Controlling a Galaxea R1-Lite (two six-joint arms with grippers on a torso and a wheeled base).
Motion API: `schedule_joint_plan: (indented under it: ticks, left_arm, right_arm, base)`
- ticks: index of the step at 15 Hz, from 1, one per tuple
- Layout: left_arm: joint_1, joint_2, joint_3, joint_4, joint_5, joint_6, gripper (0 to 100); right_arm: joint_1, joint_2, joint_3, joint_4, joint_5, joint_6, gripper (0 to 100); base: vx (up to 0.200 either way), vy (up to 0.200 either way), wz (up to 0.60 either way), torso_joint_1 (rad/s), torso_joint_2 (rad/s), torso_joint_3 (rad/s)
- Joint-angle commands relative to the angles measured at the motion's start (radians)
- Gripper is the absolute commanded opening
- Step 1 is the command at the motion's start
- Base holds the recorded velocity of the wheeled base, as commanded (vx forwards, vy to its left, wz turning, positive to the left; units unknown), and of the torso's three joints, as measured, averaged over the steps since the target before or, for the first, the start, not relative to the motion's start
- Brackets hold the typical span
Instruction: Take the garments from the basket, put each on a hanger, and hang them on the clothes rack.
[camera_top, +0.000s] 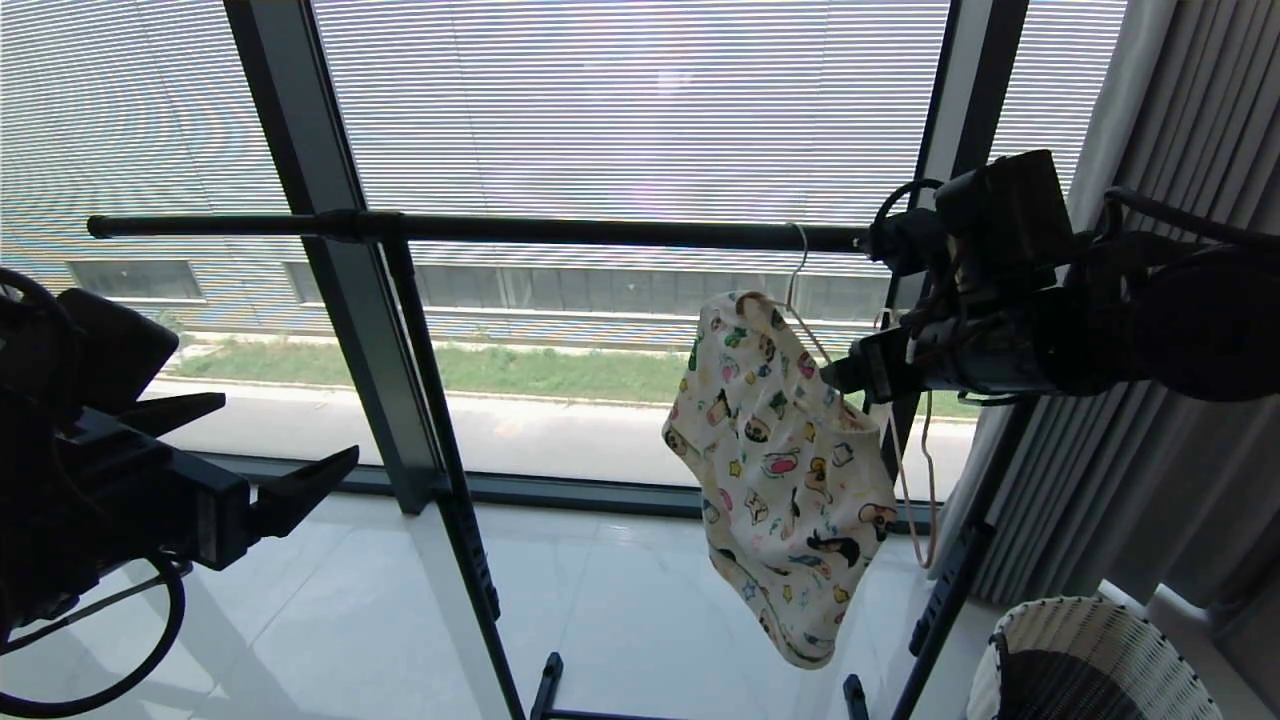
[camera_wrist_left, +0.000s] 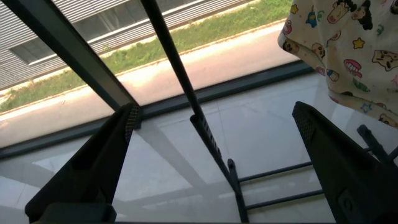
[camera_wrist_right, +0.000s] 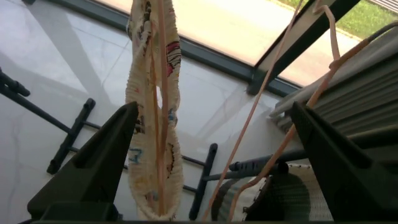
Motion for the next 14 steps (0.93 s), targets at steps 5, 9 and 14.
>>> schedule_joint_plan:
  ticks: [5,9,14]
  left_arm:
    - [0.014,0.003,0.001,0.000,0.039,-0.002,100]
    - [0.048,0.002,0.001,0.000,0.039,-0.002,100]
    - [0.059,-0.001,0.001,-0.001,0.039,-0.002,100]
  right_arm:
    - [0.003,-0.147,0.095,-0.035,-0.007,-0.034,100]
    - [0.000,-0.156,0.095,-0.035,-0.025,-0.071,100]
    - [-0.076,-0.243,0.164,-0.035,-0.062,-0.135,100]
  base:
    - [-0.080,0.000,0.00,0.002,0.00,0.002]
    - [-0.200,0.000,0.00,0.002,0.00,0.006]
    - [-0.200,0.000,0.00,0.002,0.00,0.002]
